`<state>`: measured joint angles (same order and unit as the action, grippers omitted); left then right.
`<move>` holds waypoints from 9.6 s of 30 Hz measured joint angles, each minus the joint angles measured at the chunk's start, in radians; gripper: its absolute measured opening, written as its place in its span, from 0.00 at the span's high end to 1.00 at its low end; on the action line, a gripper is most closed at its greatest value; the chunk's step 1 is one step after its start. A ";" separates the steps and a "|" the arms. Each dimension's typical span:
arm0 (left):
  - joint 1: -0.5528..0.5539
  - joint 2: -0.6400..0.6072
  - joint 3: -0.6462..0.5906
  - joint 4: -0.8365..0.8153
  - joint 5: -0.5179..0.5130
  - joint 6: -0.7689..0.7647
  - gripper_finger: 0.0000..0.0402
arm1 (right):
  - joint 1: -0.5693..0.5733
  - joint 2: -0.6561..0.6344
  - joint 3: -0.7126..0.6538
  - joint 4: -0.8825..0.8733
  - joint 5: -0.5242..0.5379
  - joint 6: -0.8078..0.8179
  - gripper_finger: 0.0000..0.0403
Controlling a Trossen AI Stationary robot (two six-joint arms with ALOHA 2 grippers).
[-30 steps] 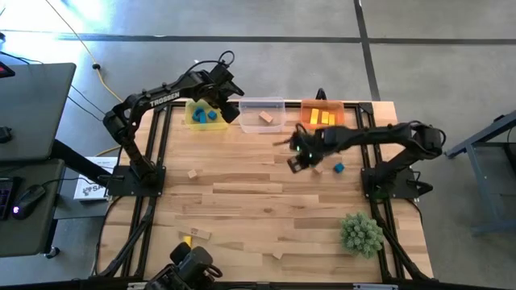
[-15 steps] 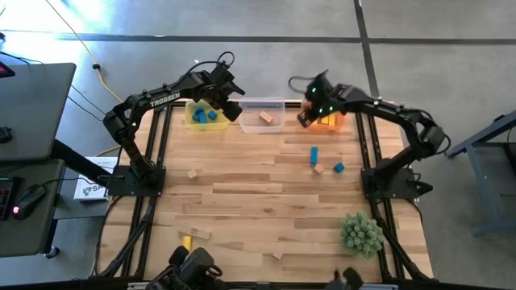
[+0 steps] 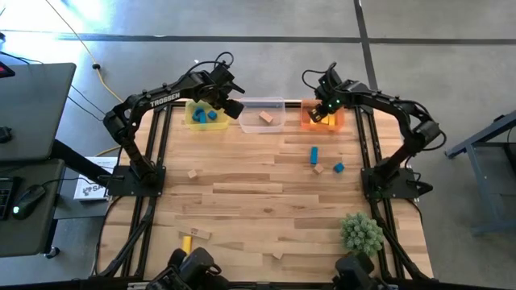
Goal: Sort & place blocks by color
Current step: Put the yellow block into the orange bin, then put the light brown block into the transparent bin
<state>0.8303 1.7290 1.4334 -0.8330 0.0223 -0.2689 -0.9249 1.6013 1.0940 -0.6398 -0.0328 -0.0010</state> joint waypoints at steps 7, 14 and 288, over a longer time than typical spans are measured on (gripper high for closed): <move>0.000 0.000 0.000 0.000 0.000 -0.021 0.55 | -0.028 0.038 -0.030 -0.007 0.006 0.000 0.75; 0.000 0.000 0.000 0.000 0.000 -0.036 0.55 | -0.031 0.053 -0.030 -0.007 0.010 0.000 0.75; -0.163 -0.370 -0.611 1.159 0.564 -0.779 0.54 | 0.680 -0.069 -0.028 0.847 -0.014 -0.202 0.73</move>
<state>0.6669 1.3594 0.8227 0.3256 0.5859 -1.0482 -0.2448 1.5322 1.0657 0.2072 -0.0473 -0.2031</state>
